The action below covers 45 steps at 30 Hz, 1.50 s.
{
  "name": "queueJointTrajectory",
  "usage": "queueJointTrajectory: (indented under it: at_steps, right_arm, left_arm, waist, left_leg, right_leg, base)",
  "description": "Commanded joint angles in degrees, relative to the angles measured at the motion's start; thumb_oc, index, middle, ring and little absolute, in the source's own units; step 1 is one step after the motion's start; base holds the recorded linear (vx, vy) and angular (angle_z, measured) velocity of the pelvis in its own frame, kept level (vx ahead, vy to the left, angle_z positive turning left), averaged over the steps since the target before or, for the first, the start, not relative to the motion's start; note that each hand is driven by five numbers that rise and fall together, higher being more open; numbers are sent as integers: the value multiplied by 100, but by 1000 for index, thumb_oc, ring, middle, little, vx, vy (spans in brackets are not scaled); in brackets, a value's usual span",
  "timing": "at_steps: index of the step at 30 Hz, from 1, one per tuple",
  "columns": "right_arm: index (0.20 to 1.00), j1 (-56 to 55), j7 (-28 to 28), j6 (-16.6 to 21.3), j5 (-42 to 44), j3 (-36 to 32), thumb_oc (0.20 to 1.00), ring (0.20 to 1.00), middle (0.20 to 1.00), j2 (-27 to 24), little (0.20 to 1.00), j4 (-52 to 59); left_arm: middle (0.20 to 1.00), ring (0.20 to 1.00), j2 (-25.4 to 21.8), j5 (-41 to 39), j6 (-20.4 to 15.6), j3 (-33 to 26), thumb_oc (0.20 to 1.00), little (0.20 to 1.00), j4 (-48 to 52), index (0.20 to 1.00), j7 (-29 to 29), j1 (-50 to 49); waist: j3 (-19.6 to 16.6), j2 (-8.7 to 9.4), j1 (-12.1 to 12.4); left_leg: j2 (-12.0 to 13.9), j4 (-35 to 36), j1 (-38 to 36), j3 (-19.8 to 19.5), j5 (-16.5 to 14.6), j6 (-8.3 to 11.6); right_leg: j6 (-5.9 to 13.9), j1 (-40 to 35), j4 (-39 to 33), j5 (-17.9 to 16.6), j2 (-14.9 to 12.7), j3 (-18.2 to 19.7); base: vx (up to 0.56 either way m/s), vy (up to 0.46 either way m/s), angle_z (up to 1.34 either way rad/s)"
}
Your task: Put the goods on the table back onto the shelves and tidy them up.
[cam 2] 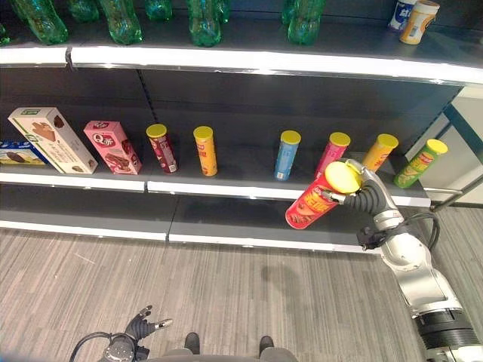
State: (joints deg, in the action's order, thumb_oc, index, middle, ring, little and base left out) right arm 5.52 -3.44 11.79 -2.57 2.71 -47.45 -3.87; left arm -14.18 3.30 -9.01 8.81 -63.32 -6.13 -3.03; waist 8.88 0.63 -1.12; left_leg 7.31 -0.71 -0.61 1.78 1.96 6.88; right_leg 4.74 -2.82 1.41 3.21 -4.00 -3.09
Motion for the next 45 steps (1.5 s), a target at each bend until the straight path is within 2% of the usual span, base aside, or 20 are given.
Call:
queueJointTrajectory:
  at_steps: [1, 4, 7, 10, 12, 14, 18, 19, 21, 23, 24, 25, 26, 27, 29, 31, 33, 35, 41, 45]
  right_arm:
    - [200, 559, -54, 336, 187, -179, 200, 200, 200, -426, 200, 587]
    - [200, 642, -127, 324, 186, -205, 200, 200, 200, -570, 200, 596]
    - [200, 704, -177, 322, 194, -176, 200, 200, 200, -511, 200, 634]
    - [200, 749, -48, 334, 266, -49, 200, 200, 200, -363, 200, 762]
    - [200, 710, 24, 311, 201, 5, 200, 200, 200, -183, 200, 913]
    - [200, 793, 37, 295, 190, 127, 200, 200, 200, 50, 200, 865]
    - [200, 930, -13, 285, 277, 299, 200, 200, 200, 394, 200, 919]
    - [200, 955, -48, 290, 270, 328, 200, 200, 200, 512, 200, 933]
    - [200, 942, -26, 296, 252, 337, 200, 200, 200, 503, 200, 958]
    - [200, 832, 8, 303, 255, 215, 200, 200, 200, 476, 200, 1023]
    - [200, 826, 10, 302, 256, 211, 200, 200, 200, 476, 200, 1027]
    - [200, 762, 0, 306, 227, 125, 200, 200, 200, 433, 200, 1025]
    - [200, 758, 0, 305, 227, 123, 200, 200, 200, 430, 200, 1027]
    - [200, 703, -36, 312, 109, 41, 200, 200, 200, 333, 200, 1016]
    - [200, 636, -66, 325, 60, -49, 200, 200, 200, 254, 200, 1021]
    - [200, 593, -92, 330, 26, -115, 200, 200, 200, 199, 200, 1015]
    - [200, 471, -151, 384, 25, -277, 200, 200, 200, 125, 200, 1047]
    - [200, 467, -132, 382, 55, -279, 200, 200, 200, 137, 200, 1056]
    - [200, 548, 89, 351, 225, -64, 200, 200, 200, 27, 200, 1054]
    - [200, 1249, 192, 313, 294, 554, 200, 200, 200, -397, 200, 915]
  left_arm:
    - [1000, 1000, -89, -258, -132, -163, 1000, 1000, -176, 1000, -126, 184]
    - [1000, 1000, -45, -342, -138, -174, 1000, 1000, -299, 1000, -170, 212]
    - [1000, 1000, -42, -428, -152, -269, 1000, 1000, -362, 1000, -218, 204]
    - [1000, 1000, -39, -375, -178, -363, 1000, 1000, -516, 1000, -186, 40]
    - [1000, 1000, -59, -310, -154, -360, 1000, 1000, -494, 1000, -176, 44]
    - [1000, 1000, -163, -192, -158, -349, 1000, 1000, -473, 1000, -214, 106]
    - [1000, 1000, -437, -131, -167, -385, 1000, 1000, -336, 1000, -256, 267]
    - [1000, 1000, -619, -97, -166, -473, 1000, 1000, -319, 1000, -357, 385]
    - [1000, 1000, -667, -116, -162, -504, 1000, 1000, -312, 1000, -346, 416]
    - [1000, 1000, -744, -65, -169, -558, 1000, 1000, -337, 1000, -366, 445]
    - [1000, 1000, -743, -64, -169, -556, 1000, 1000, -338, 1000, -367, 444]
    - [1000, 1000, -725, -31, -146, -564, 1000, 1000, -375, 1000, -340, 466]
    - [1000, 1000, -722, -31, -147, -562, 1000, 1000, -376, 1000, -340, 466]
    - [1000, 1000, -693, 33, -152, -549, 1000, 1000, -383, 1000, -300, 477]
    - [1000, 1000, -649, 105, -163, -517, 1000, 1000, -428, 1000, -263, 494]
    - [1000, 1000, -632, 130, -169, -516, 1000, 1000, -436, 1000, -247, 500]
    - [1000, 1000, -591, 224, -177, -501, 1000, 1000, -486, 1000, -203, 472]
    - [1000, 1000, -582, 242, -181, -500, 1000, 1000, -549, 1000, -187, 449]
    - [1000, 1000, -487, 216, -146, -405, 1000, 1000, -532, 1000, -262, 672]
    - [1000, 1000, -306, 111, -117, -140, 1000, 1000, -409, 1000, -199, 684]
  waist:
    - [26, 203, 250]
    - [19, 151, 401]
    - [-32, 164, 491]
    - [-194, 157, 618]
    - [-238, 169, 707]
    - [-299, 235, 685]
    - [-299, 412, 616]
    - [-267, 437, 575]
    - [-269, 434, 552]
    - [-304, 355, 399]
    - [-299, 352, 398]
    - [-235, 289, 282]
    - [-225, 282, 280]
    - [-120, 267, 189]
    - [-4, 260, 115]
    - [44, 254, 89]
    - [120, 252, 43]
    - [113, 281, 76]
    - [-96, 216, 0]
    - [-100, 103, 24]
  left_leg:
    - [355, -958, 416, -231, -501, 284]
    - [483, -213, 1262, -479, -62, 375]
    - [514, 308, 1752, -430, 87, 514]
    - [677, 312, 1802, -210, 236, 616]
    - [654, 137, 1740, -46, 547, 649]
    - [534, -116, 1674, 174, 512, 594]
    - [244, -393, 1505, 525, 158, 353]
    - [203, -494, 1431, 663, -56, 231]
    - [207, -496, 1385, 700, -125, 187]
    - [158, -383, 1206, 785, -277, 57]
    - [162, -380, 1191, 781, -288, 63]
    - [82, -221, 985, 819, -336, -33]
    - [86, -215, 966, 814, -345, -28]
    - [-62, -168, 727, 815, -437, -104]
    - [-193, -102, 474, 736, -511, -143]
    - [-245, -92, 384, 682, -557, -153]
    - [-364, -121, 167, 437, -706, -159]
    - [-377, -129, 112, 387, -751, -145]
    - [-139, 87, -122, 374, -704, -5]
    - [1, 226, -83, 353, -573, 102]
  right_leg:
    - [352, 383, 690, 984, -237, -92]
    - [443, 132, 596, 1219, -380, 4]
    - [570, -352, 490, 1438, -548, 161]
    - [805, -806, 462, 1561, -857, 279]
    - [948, -936, 402, 1389, -1176, 219]
    - [1026, -811, 490, 816, -1531, 267]
    - [1026, -319, 911, -783, -1909, 585]
    - [1025, -123, 903, -1221, -2005, 575]
    - [1005, 14, 848, -1268, -1974, 580]
    - [1008, 502, 516, -745, -1585, 453]
    - [1004, 497, 541, -717, -1582, 449]
    - [987, 853, 342, -200, -1169, 338]
    - [984, 842, 363, -176, -1164, 332]
    - [954, 1100, 185, -47, -845, 253]
    - [928, 1249, 26, -59, -590, 259]
    - [926, 1275, -35, -57, -513, 283]
    - [943, 1384, -62, -66, -345, 538]
    - [916, 1301, -94, -102, -378, 519]
    - [825, 1104, -190, -163, -358, 367]
    - [743, 1117, -101, -48, -340, 240]
  base:
    - [218, 115, 10]
    - [370, 190, 7]
    - [534, 248, 2]
    - [646, 416, 2]
    - [574, 475, -62]
    - [443, 369, -85]
    - [316, 259, -32]
    - [159, 143, -2]
    - [148, 102, -16]
    - [196, 139, -19]
    - [170, 144, -17]
    - [112, 87, -7]
    - [193, 148, -2]
    - [131, 66, 8]
    - [137, 45, 17]
    - [113, 0, 32]
    - [211, -35, -9]
    - [145, -67, 5]
    - [144, -69, 17]
    - [56, -32, 17]
